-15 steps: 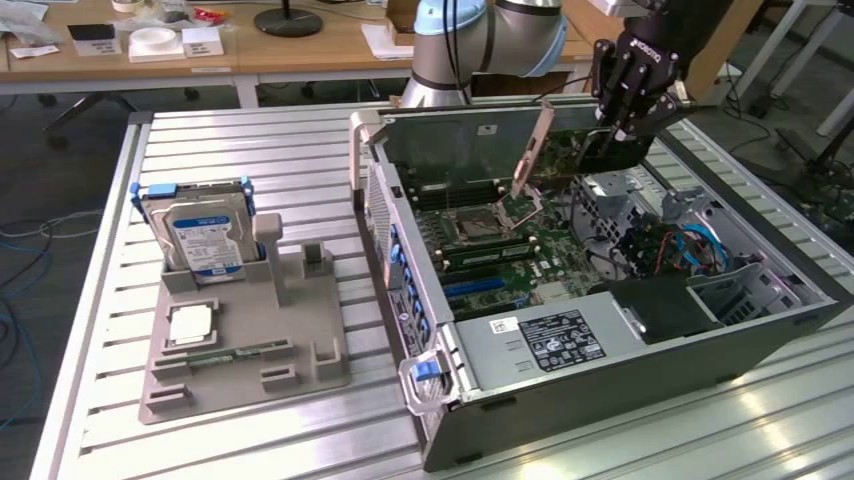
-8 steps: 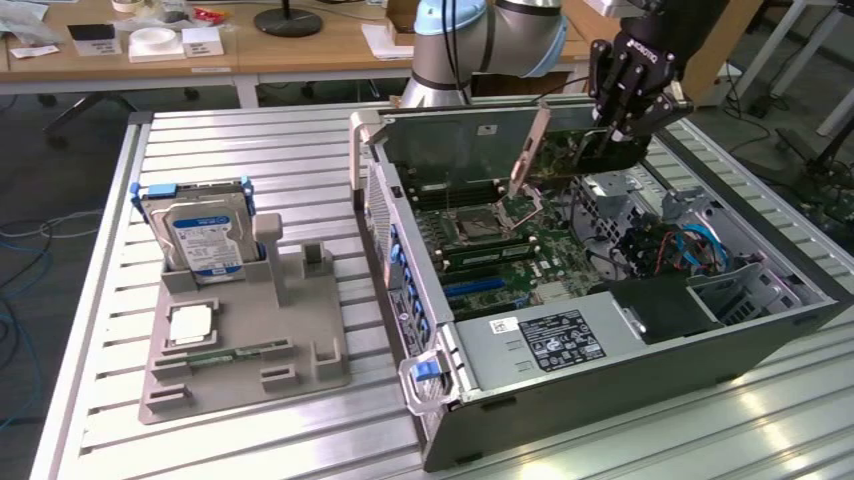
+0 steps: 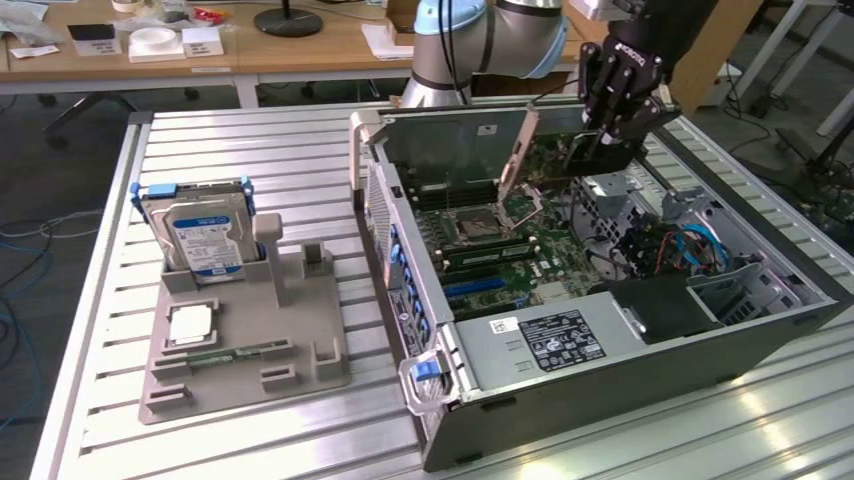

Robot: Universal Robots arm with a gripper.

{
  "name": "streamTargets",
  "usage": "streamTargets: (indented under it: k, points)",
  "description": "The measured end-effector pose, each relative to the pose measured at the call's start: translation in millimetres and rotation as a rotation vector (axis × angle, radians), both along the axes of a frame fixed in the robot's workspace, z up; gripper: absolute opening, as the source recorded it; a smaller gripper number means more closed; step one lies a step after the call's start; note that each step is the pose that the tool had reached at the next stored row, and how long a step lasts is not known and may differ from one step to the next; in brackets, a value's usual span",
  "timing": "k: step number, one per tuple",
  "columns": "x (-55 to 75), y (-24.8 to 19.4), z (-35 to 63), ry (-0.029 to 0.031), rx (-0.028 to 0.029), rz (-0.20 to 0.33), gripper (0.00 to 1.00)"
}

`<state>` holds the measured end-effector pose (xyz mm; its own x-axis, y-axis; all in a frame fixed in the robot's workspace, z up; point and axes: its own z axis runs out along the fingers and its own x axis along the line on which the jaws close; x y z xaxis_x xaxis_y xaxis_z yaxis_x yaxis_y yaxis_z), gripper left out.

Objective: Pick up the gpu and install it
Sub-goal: 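Insert the gpu into the slot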

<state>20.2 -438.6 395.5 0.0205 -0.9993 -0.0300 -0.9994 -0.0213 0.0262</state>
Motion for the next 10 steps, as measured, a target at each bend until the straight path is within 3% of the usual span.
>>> streamTargets:
  k: [10]
  points:
    - [-1.8, -0.2, -9.9, 0.0000, -0.0075, 0.000, 0.27]
